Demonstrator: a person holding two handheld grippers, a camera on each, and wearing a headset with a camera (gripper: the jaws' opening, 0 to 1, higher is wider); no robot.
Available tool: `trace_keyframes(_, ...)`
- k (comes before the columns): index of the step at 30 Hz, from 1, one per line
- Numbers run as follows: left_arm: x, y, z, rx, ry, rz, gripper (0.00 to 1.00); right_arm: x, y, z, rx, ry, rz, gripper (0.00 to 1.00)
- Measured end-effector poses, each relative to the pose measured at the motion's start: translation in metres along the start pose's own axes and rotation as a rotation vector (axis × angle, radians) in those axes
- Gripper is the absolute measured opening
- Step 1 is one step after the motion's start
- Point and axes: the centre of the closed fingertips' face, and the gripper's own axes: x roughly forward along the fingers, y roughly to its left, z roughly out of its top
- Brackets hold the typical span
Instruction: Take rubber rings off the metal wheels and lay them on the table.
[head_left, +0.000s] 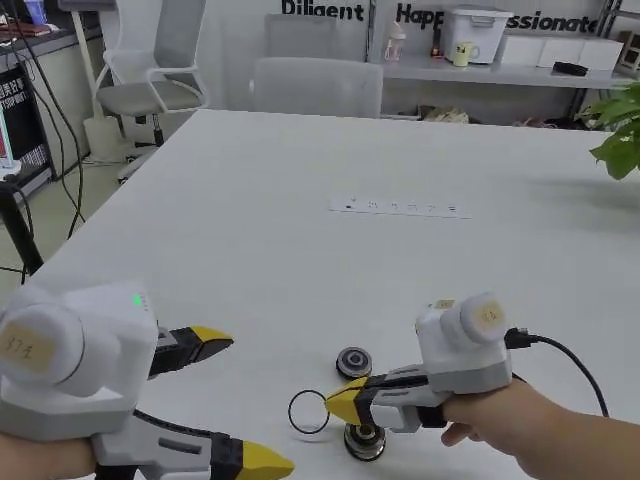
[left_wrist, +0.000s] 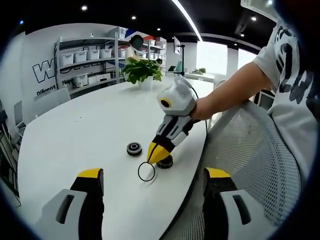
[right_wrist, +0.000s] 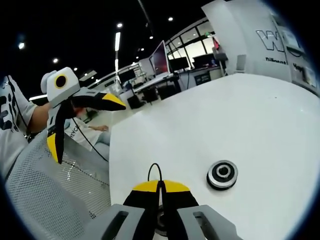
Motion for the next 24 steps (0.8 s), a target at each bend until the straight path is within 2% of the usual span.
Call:
trace_keyframes(8, 0.0013, -0.0014, 0.0021, 0.0, 0.002, -0.004, 0.8, 0.0021, -0.0008, -0.0019, -0.035, 0.013, -0.011, 0.0)
trace_keyframes(24, 0.0004, -0.0022, -0.0001, 0.001, 0.012, -0.008, 0.79, -0.0008, -0.0043, -0.0026, -0.049, 0.016, -0.033, 0.02)
